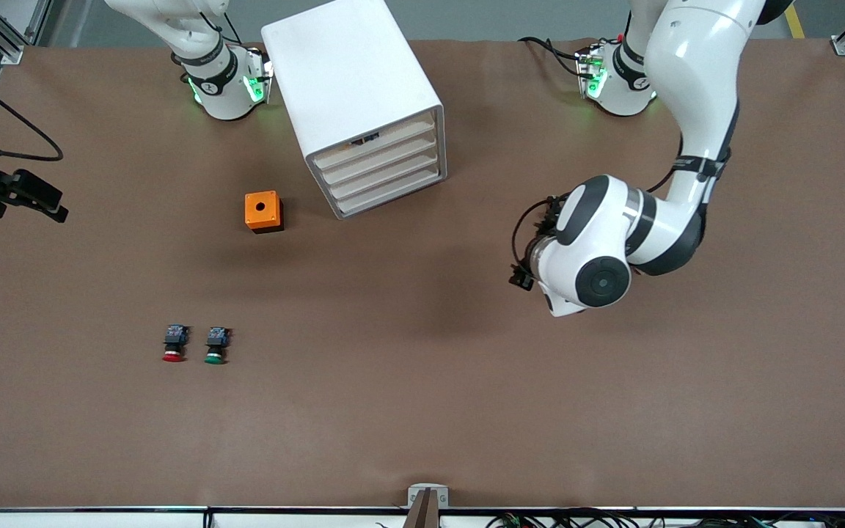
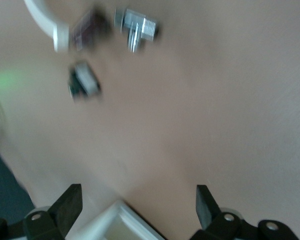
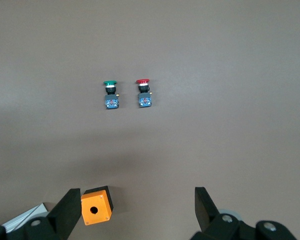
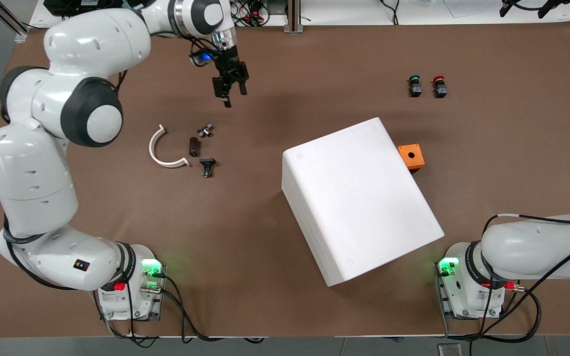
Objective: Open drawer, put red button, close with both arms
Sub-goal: 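Reach the left gripper to the cabinet drawer while the right gripper reaches the buttons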
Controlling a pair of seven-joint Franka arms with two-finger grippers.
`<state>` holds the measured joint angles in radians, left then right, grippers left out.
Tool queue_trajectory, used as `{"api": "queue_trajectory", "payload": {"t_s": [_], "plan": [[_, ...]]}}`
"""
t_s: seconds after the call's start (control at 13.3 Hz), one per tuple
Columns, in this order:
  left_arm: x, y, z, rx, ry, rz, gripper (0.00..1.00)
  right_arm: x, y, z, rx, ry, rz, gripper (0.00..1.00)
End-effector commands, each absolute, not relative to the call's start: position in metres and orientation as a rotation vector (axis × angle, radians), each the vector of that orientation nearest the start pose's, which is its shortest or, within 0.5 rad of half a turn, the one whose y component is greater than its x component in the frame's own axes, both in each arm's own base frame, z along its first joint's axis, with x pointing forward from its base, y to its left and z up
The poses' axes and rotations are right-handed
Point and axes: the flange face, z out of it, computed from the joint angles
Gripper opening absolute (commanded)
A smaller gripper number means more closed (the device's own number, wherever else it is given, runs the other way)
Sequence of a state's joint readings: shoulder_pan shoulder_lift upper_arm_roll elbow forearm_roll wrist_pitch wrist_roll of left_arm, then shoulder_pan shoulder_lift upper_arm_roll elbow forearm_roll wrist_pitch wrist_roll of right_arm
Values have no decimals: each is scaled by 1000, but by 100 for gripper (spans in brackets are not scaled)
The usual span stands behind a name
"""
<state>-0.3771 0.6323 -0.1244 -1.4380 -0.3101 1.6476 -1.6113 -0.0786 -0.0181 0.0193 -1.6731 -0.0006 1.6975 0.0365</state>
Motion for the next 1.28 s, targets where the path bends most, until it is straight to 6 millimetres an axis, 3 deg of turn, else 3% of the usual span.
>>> {"api": "queue_trajectory", "payload": {"t_s": [0.0,0.23,0.45,0.6,0.75,0.9,1.21], "plan": [[572,-370,293,-2167,-1828,894,99,573,-34,576,-3138,142,-58,100],[560,-392,275,-1882,-1983,1071,95,596,-27,533,-3137,121,-5,100],[541,-424,249,-1555,-2054,1254,95,616,-36,480,-3133,140,67,100],[528,-441,230,-1306,-2084,1296,95,623,-38,445,-3131,147,86,100],[521,-452,224,-1161,-2094,1306,95,632,-41,410,-3128,155,103,100],[506,-471,219,-1070,-2067,1354,93,643,-42,374,-3126,156,105,100],[468,-505,205,-1076,-1964,1367,74,658,-44,300,-3122,161,103,100]]}}
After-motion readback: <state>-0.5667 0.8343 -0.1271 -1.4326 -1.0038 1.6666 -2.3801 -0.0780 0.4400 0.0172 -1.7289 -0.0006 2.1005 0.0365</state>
